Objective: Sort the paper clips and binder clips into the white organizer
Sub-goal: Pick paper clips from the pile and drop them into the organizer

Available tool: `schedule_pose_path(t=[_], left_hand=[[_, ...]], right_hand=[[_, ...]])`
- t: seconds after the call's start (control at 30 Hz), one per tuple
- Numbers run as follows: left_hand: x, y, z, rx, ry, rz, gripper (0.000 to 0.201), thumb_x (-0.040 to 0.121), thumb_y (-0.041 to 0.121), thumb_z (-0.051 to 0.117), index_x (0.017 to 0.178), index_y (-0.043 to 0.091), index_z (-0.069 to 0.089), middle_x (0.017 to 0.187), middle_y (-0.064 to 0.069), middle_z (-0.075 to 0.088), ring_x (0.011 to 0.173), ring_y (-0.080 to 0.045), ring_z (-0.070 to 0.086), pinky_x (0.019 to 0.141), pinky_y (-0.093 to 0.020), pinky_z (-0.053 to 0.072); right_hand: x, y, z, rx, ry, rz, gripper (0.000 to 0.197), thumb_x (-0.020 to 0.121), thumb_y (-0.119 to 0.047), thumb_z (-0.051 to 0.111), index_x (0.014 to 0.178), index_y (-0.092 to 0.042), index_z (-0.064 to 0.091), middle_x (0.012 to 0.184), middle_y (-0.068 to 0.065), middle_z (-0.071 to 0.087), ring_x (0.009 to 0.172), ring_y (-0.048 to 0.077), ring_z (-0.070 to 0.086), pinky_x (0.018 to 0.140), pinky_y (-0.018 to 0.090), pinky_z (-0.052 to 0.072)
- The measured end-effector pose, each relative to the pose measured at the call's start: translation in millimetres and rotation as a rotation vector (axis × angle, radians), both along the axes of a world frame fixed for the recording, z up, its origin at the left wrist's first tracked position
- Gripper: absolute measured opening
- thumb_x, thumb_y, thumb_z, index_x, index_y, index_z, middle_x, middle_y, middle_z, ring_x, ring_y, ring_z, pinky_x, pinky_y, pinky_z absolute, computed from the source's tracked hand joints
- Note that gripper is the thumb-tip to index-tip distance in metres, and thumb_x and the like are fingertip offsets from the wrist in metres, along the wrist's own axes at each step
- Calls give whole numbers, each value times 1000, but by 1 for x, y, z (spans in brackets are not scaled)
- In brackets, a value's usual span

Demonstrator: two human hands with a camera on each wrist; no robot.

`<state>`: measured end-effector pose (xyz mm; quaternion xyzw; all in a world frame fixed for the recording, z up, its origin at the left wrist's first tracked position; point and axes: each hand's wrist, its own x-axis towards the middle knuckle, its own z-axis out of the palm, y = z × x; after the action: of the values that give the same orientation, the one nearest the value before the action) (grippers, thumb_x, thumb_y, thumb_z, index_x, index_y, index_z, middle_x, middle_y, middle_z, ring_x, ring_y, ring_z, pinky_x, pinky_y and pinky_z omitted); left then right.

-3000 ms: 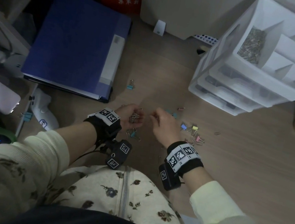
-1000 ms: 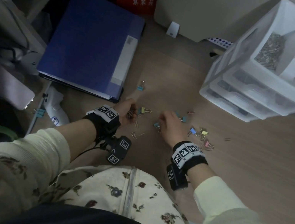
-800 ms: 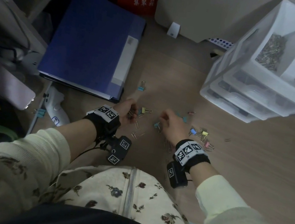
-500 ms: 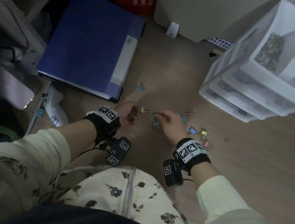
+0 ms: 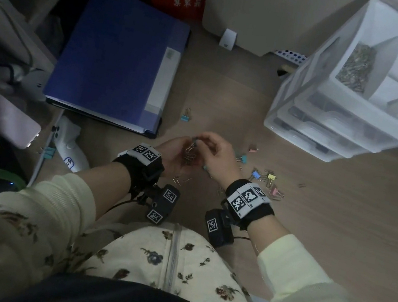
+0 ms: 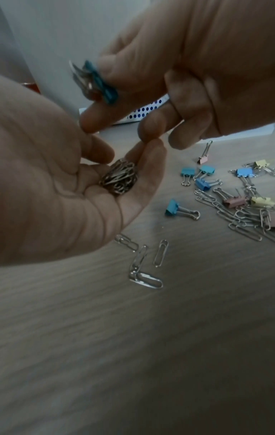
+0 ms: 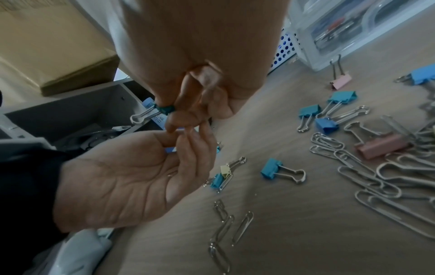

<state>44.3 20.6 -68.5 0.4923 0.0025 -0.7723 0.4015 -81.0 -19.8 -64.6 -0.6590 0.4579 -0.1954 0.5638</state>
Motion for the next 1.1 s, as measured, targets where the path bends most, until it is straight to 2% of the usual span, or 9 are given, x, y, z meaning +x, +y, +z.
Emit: schedule_pose_path(t=[0.1,0.17,0.33,0.47,0.6,0.67,0.77,0.9,1.1], left_hand=[[2,0,-2,22,-49,54,21,96,19,44,98,8,62,78,-4,61,60,-11,61,56,-22,54],[5,1,-6,50,-118,73,18,94,13,44,89,5,59,76,-6,55,63,-14,54,55,-25,51],[12,2,-10,129,-223,79,19,95,8,46,86,2,61,67,-4,60,57,-13,56,46,-19,51],[17,4,-12,178,-260,114,19,94,7,44,84,3,59,67,-4,58,58,-13,54,53,-22,47],[19,7,-13,189,-269,148,23,93,6,37,85,3,58,74,-6,55,61,-14,51,55,-24,45],[19,7,-12,192,-281,162,23,93,5,37,86,2,58,74,-6,55,61,-14,51,54,-24,47],[21,11,-10,186,-280,184,22,94,5,37,85,3,58,71,-5,54,59,-14,50,55,-24,48],[26,16,-9,182,-271,209,24,95,8,37,82,3,57,70,-5,53,60,-14,50,48,-22,50],[29,19,-8,182,-279,225,27,94,4,36,75,4,56,48,-1,56,57,-13,48,51,-21,46]], right_hand=[[-1,-2,3,-40,-18,-44,13,93,-9,55,101,-11,65,93,-3,66,82,4,61,78,20,51],[-6,-7,-1,-84,42,-99,13,93,-13,56,101,-14,66,95,-5,65,85,6,60,81,23,49],[-24,-16,-22,-109,363,-194,19,93,-23,55,106,-13,65,102,1,67,92,13,59,82,26,45],[-32,-12,-33,-134,544,-125,26,93,-27,54,116,-16,60,113,2,62,103,17,58,84,30,46],[-30,-3,-30,-335,598,68,33,91,-26,52,124,-23,51,122,1,49,105,19,55,85,39,47],[-24,4,-29,-376,572,323,36,89,-26,53,126,-22,51,122,2,51,104,23,57,83,43,49],[-12,17,-28,-420,714,651,53,87,-40,59,134,-23,42,137,-2,43,111,27,55,79,39,49],[1,30,-37,-449,768,693,69,78,-54,65,134,-22,38,137,-3,39,113,26,53,69,34,40],[11,35,-41,-575,849,741,46,93,-38,51,130,-11,44,138,7,40,116,29,50,67,35,40]])
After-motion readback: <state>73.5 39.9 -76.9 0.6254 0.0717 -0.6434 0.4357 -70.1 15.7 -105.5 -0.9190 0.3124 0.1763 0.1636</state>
